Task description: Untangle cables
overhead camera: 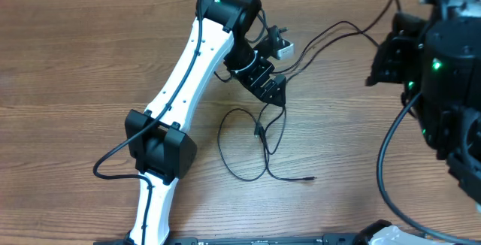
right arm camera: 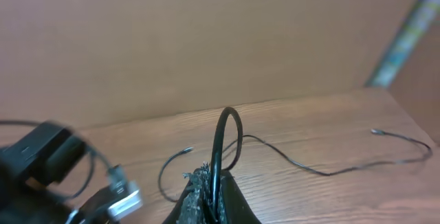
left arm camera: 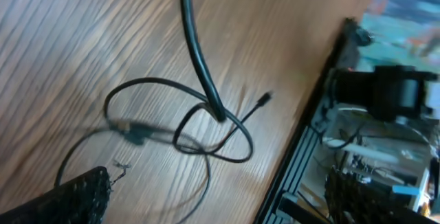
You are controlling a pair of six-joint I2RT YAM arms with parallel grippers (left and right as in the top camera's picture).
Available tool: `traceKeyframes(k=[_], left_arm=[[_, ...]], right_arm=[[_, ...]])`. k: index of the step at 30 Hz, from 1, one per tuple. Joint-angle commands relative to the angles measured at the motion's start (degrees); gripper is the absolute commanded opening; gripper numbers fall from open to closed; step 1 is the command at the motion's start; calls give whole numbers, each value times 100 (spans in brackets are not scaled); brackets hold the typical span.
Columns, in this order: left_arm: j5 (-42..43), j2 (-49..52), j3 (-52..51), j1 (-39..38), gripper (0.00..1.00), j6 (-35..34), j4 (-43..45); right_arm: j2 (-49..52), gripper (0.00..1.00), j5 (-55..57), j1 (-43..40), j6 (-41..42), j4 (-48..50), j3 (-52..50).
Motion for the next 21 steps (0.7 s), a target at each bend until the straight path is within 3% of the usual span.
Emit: traceKeyframes(k=[1, 5, 11, 16, 21], left_arm=[[942, -44, -17, 20, 100, 1515, -17], [708, -44, -17, -57, 100, 2072, -7], [63, -44, -17, -166, 100, 2028, 514], [-328, -37, -20, -299, 100, 822, 1355], [-435, -37, -22, -444, 99, 686, 1506]], right_arm=[[0, 4, 111, -293, 297, 11, 107], [0, 4, -227, -409, 291, 13, 109], [0, 4, -944, -409, 291, 50, 109], [0, 4, -1469, -409, 289, 79, 109], [-2, 4, -1484, -409, 289, 184, 109]])
